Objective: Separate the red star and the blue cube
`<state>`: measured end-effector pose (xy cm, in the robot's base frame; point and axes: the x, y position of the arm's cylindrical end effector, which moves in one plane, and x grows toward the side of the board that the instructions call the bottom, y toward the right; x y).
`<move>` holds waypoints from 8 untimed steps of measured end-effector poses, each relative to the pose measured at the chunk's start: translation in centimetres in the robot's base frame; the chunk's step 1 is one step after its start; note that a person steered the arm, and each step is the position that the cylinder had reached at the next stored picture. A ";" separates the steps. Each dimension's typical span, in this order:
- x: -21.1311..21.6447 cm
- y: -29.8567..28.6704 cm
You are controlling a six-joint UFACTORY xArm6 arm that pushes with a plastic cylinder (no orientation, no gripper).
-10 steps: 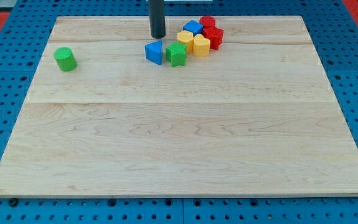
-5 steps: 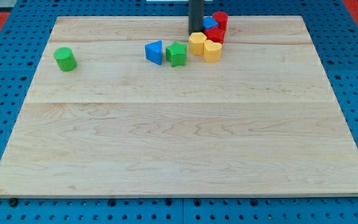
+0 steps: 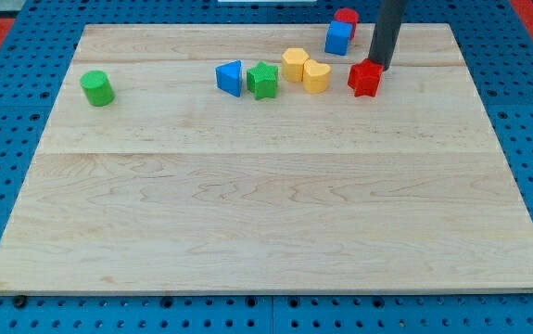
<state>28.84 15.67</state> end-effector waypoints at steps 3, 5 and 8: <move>-1.0 -0.1; -1.0 -0.2; -1.3 -0.2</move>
<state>27.56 15.51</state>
